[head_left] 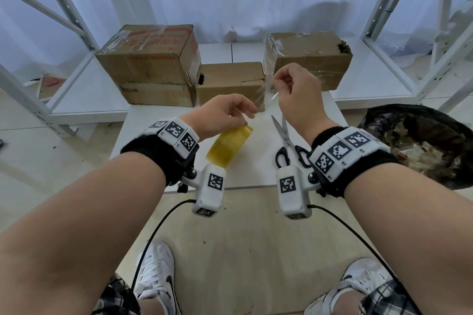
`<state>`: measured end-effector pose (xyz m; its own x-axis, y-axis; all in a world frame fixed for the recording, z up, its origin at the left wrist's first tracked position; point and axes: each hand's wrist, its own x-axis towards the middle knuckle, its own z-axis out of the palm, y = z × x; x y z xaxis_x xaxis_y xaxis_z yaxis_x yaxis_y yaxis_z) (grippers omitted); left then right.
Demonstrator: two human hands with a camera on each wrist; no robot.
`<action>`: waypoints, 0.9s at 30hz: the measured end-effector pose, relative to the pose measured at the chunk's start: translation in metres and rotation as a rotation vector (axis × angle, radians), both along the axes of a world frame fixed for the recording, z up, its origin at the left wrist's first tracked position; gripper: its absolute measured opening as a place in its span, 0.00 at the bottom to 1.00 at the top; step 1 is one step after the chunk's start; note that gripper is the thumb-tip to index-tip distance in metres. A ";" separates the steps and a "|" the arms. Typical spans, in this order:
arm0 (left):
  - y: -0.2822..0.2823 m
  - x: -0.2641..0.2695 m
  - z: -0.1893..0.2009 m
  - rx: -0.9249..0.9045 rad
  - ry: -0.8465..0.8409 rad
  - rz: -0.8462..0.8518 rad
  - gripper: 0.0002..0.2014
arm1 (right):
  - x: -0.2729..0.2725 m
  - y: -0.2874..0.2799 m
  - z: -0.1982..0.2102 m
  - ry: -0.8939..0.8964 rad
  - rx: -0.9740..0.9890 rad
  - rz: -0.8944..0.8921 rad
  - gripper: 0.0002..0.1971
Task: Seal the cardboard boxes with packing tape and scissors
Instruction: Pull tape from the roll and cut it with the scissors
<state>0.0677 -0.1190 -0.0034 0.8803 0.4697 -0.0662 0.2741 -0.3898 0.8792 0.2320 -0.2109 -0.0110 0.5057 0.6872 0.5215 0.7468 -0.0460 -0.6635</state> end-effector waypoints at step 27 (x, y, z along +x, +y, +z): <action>-0.019 0.016 -0.019 0.132 0.069 0.024 0.14 | -0.002 -0.016 0.015 -0.081 -0.091 0.034 0.06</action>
